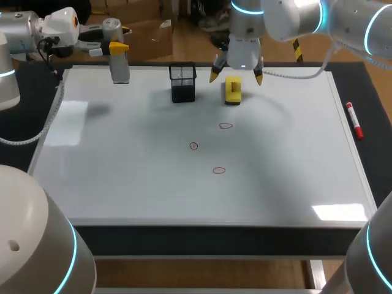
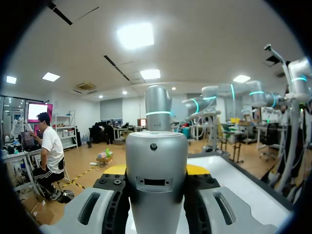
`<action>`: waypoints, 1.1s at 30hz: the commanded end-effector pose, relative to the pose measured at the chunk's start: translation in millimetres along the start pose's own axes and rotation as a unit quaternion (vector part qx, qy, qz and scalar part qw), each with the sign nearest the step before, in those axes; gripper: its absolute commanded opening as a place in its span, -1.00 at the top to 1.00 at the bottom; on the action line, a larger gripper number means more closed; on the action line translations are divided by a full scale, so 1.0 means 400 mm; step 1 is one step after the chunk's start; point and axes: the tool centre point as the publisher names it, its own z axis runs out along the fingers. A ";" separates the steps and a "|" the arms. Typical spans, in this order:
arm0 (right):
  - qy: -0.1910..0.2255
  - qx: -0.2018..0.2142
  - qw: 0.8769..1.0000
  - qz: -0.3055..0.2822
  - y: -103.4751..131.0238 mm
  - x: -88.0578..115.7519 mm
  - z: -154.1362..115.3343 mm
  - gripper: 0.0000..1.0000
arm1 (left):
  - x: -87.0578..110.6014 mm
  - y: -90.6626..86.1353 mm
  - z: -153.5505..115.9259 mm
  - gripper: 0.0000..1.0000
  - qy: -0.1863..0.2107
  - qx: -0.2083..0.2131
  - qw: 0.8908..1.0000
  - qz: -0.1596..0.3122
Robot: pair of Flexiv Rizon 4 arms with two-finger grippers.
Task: Pick up the inspection probe, press it on each red-marked spot on the whiteboard one by one, put down the probe, pick up the eraser, and wipe off all the red marks.
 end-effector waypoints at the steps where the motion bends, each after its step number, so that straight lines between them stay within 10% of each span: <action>1: 0.002 -0.004 1.000 0.002 -0.011 -0.006 0.010 -1.00 | -0.002 -0.002 -0.001 1.00 0.001 0.000 1.000 0.000; 26: 0.010 -0.020 1.000 0.011 -0.009 0.004 0.054 -1.00 | -0.002 -0.002 -0.001 1.00 0.001 0.000 1.000 0.000; 27: 0.009 -0.020 1.000 0.011 -0.009 0.005 0.055 -0.72 | -0.002 -0.002 -0.001 1.00 0.001 0.000 1.000 0.000; 28: 0.009 -0.021 1.000 0.012 -0.009 0.005 0.056 -0.01 | -0.002 -0.002 -0.001 1.00 0.001 0.000 1.000 0.000; 31: 0.010 -0.021 1.000 0.014 -0.009 0.006 0.057 0.87 | -0.002 -0.002 -0.001 1.00 0.001 0.000 1.000 0.000; 33: 0.011 -0.021 1.000 0.014 -0.007 0.006 0.054 1.00 | -0.002 -0.002 -0.001 1.00 0.001 0.000 1.000 0.000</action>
